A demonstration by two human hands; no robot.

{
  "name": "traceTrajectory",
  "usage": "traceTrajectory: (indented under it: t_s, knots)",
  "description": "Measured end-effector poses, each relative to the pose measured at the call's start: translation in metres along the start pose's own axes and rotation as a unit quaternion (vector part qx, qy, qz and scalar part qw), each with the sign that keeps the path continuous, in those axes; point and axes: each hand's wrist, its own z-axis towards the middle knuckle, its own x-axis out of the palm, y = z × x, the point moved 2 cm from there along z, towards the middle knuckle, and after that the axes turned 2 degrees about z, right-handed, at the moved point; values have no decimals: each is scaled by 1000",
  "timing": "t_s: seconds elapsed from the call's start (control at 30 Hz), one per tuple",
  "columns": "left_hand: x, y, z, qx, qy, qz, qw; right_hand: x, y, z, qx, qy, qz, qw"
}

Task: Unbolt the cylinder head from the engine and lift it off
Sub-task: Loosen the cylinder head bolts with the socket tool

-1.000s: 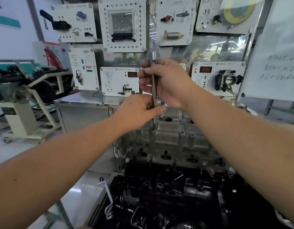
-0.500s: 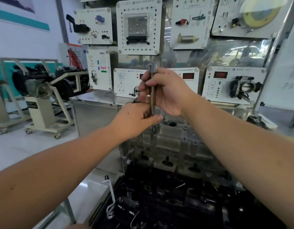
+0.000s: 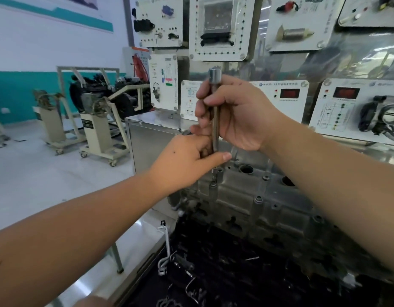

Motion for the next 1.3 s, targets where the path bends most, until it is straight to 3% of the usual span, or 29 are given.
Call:
traceTrajectory:
  t_s: [0.4, 1.3]
  knots:
    - [4, -2, -12, -10, 37, 14, 999, -4, -13, -8, 21, 15, -11, 1000]
    - [4, -6, -3, -30, -6, -10, 999, -7, -4, -6, -23, 5, -2, 1000]
